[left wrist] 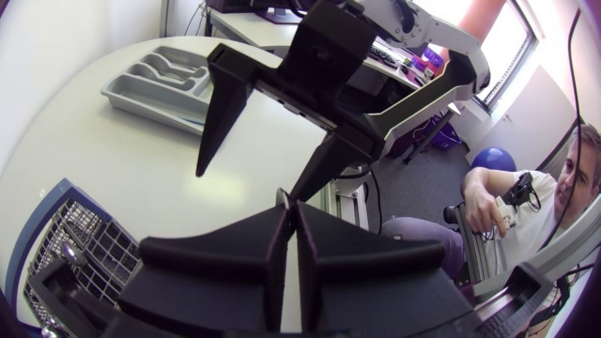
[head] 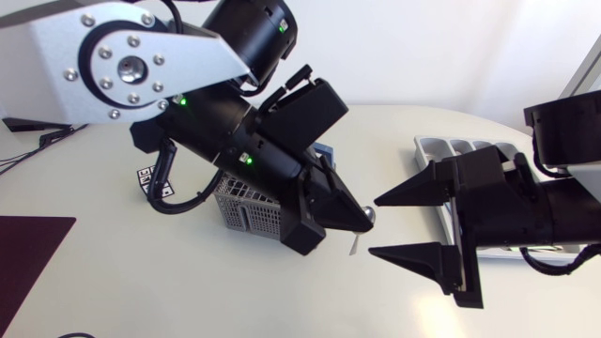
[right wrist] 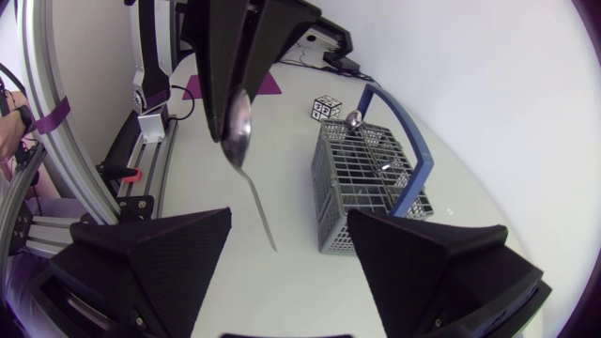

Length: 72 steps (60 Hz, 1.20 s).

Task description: Transfer all utensils from the basket to the drawer tray.

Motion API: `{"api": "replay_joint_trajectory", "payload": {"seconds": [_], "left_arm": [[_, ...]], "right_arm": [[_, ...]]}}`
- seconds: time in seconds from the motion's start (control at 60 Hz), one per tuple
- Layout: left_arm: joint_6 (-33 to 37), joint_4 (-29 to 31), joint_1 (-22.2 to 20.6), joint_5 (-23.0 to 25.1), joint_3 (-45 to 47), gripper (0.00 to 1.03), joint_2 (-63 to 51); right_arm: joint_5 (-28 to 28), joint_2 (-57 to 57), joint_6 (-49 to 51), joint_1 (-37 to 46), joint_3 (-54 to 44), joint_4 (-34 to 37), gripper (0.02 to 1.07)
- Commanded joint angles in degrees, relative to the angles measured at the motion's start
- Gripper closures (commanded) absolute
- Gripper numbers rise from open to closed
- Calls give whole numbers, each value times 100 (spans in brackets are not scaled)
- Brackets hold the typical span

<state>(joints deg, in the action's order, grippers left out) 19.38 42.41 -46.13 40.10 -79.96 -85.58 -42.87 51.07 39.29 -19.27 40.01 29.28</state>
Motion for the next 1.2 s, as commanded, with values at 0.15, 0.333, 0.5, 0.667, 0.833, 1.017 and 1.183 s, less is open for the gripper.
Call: {"api": "replay_joint_trajectory", "payload": {"seconds": [0.15, 0.333, 0.5, 0.667, 0.833, 1.017, 1.183], "left_arm": [[216, 144, -37, 271, -274, 100, -169], [242, 153, -1, 306, -265, 100, -187], [242, 153, 25, 341, -292, 100, -187], [189, 100, 157, 367, -397, 98, -222], [-39, -348, 306, 359, -494, 27, -222], [-575, -1209, 614, 253, -582, 11, -213], [-760, -1534, 939, -749, -591, 11, -345]], "right_arm": [[-81, 87, 149, -411, -160, -203, 61], [-90, 70, 114, -508, -160, -194, 93], [-160, 35, 44, -543, -195, -150, 101], [-151, 35, -44, -552, -257, -142, 101], [-99, 52, -70, -543, -362, -133, 101], [60, 44, 44, -130, -529, -98, 101], [649, -44, 685, 1136, -652, -1, 101]]}}
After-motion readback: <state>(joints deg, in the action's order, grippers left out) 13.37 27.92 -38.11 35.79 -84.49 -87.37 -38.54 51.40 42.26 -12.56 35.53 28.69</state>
